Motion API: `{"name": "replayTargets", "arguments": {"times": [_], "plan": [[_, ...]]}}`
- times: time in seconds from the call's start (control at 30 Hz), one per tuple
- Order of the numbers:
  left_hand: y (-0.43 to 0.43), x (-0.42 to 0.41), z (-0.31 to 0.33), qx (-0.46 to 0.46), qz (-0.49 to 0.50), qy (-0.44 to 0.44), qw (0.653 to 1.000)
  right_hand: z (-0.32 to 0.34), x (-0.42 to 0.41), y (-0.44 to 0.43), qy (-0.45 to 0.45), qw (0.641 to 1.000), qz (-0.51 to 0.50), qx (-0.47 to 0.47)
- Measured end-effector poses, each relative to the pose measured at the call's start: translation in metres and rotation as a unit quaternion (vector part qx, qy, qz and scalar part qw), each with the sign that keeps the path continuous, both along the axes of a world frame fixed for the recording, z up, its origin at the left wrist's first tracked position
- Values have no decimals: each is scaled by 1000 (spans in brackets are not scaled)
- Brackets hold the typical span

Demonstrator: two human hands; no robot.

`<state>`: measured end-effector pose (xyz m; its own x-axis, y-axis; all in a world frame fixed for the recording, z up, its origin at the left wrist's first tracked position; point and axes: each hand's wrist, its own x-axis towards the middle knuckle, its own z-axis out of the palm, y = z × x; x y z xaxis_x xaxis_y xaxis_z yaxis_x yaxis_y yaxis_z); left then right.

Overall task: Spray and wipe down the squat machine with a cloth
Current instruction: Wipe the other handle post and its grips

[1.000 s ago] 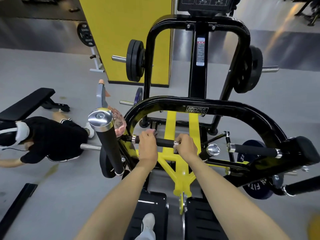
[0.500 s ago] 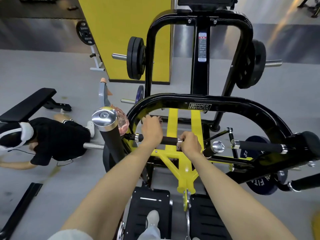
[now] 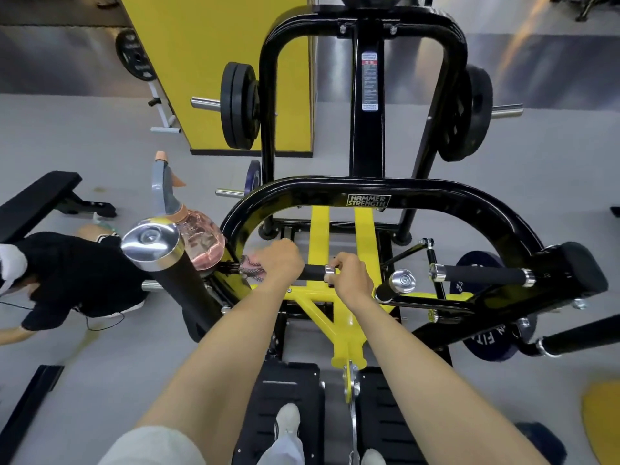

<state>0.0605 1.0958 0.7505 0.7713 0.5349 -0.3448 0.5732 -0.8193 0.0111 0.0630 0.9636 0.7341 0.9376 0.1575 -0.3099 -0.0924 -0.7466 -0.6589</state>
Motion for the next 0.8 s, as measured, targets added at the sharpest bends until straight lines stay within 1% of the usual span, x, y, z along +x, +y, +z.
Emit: {"name": "replayTargets", "arguments": {"times": [0.13,0.3,0.5,0.6,0.67,0.73,0.8], "plan": [[-36,9,-2,-67,-21,-50,996,0,-1,1,-10,1000,0,-11],[-53,1,-12,-93,-52,-138,985,4,-3,1,-18,999,-15,-24],[-38,-26,-23,-106,-125,-271,949,2,-7,3,-34,999,-5,-21],[-33,-37,-21,-127,-142,-316,929,3,-5,2,-21,1000,1,-9],[-31,-40,-23,-141,-160,-315,925,3,-3,2,-13,1000,-3,-20],[-24,-38,-28,-154,-201,-300,920,4,-1,2,-7,1000,-8,-26],[-13,-38,-25,-124,-261,-256,922,5,-1,2,-9,999,-1,-38]]}}
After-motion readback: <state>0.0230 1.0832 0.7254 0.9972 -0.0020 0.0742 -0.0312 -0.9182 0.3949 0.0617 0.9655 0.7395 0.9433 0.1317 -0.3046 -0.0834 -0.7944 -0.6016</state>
